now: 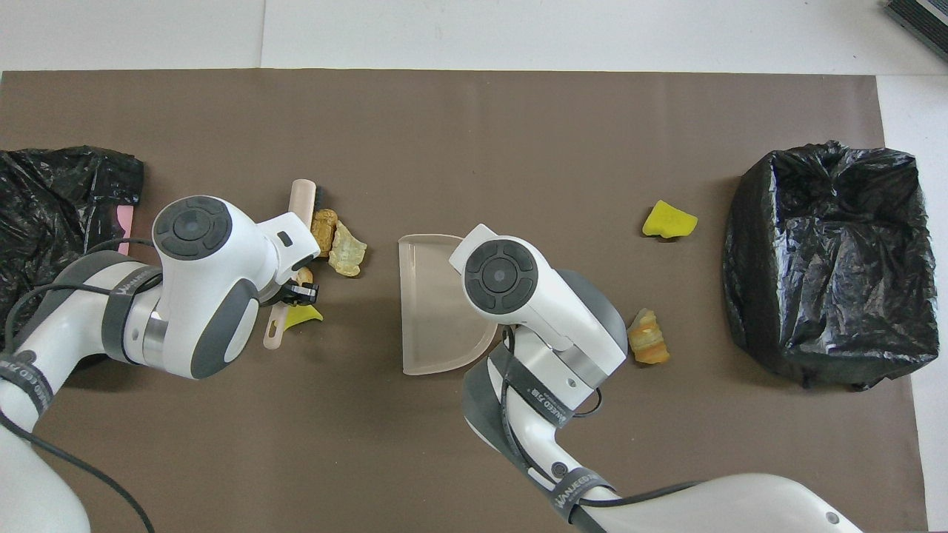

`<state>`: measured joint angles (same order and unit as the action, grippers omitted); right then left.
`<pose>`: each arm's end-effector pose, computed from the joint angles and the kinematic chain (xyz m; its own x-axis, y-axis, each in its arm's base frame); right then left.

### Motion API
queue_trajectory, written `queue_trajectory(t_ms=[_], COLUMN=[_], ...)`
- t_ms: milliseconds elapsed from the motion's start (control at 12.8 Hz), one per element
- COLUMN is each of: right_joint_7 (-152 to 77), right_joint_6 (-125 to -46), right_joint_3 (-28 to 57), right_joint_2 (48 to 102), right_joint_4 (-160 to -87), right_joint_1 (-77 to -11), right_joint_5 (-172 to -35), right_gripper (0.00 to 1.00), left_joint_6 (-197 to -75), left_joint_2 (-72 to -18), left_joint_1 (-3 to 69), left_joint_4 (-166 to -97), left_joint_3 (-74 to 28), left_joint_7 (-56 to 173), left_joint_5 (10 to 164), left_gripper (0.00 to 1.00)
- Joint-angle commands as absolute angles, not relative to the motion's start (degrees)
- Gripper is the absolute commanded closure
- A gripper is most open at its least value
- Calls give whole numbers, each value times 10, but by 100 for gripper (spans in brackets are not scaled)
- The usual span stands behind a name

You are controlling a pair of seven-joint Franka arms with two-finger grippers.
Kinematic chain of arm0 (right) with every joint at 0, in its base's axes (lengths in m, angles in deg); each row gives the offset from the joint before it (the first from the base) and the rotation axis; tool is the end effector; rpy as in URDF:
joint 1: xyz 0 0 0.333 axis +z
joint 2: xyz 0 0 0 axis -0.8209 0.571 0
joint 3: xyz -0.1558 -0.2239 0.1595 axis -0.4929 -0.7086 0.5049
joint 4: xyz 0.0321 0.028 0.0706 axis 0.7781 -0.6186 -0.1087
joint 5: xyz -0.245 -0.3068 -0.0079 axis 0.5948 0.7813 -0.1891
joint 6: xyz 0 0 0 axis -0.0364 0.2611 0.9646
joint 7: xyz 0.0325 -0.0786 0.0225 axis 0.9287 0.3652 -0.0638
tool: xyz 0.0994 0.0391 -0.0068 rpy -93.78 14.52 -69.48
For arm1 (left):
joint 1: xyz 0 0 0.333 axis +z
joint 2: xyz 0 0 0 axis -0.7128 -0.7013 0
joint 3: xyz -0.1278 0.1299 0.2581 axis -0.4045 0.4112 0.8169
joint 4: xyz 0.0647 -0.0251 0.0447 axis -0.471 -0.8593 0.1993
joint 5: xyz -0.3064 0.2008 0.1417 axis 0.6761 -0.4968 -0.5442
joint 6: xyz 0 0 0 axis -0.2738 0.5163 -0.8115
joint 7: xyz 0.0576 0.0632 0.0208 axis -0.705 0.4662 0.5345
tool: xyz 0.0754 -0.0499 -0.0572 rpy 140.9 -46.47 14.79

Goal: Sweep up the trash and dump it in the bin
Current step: 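Place the dustpan beside the crusts while the left gripper sweeps toward it, then sweep the crusts and sponge into the dustpan with the left gripper's brush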

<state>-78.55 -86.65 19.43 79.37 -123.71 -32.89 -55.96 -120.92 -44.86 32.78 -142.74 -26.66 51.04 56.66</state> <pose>0.5306 0.3356 0.3478 -0.0270 0.9809 -0.1928 0.9984 0.0359 0.0428 0.5291 -0.1790 0.3340 0.9669 -0.2344 -0.1005 -0.2412 -0.9685 -0.0619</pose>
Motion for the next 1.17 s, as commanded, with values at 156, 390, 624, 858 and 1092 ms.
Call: queue_trajectory(t_ms=[156,390,624,858,1092], right_joint_7=[-782,-782,-782,-788,-790], right_joint_6=[-885,-881,-876,-874,-874], right_joint_3=[198,198,198,198,198], right_joint_2=[798,797,797,797,796], right_joint_4=[-1245,-1246,-1246,-1246,-1247], right_joint_1=[-330,-330,-330,-331,-330], right_joint_5=[-552,-552,-552,-552,-552], right_gripper=[100,100,100,100,100], left_joint_6=[-1205,-1188,-1129,-1022,-942], left_joint_2=[-411,-405,-374,-302,-271], left_joint_1=[253,204,203,256,316], left_joint_4=[-1470,-1468,-1451,-1447,-1453], left_joint_3=[-259,-259,-257,-252,-250], left_joint_7=[528,568,594,590,623], left_joint_5=[653,709,736,735,711], left_gripper=[100,100,100,100,100])
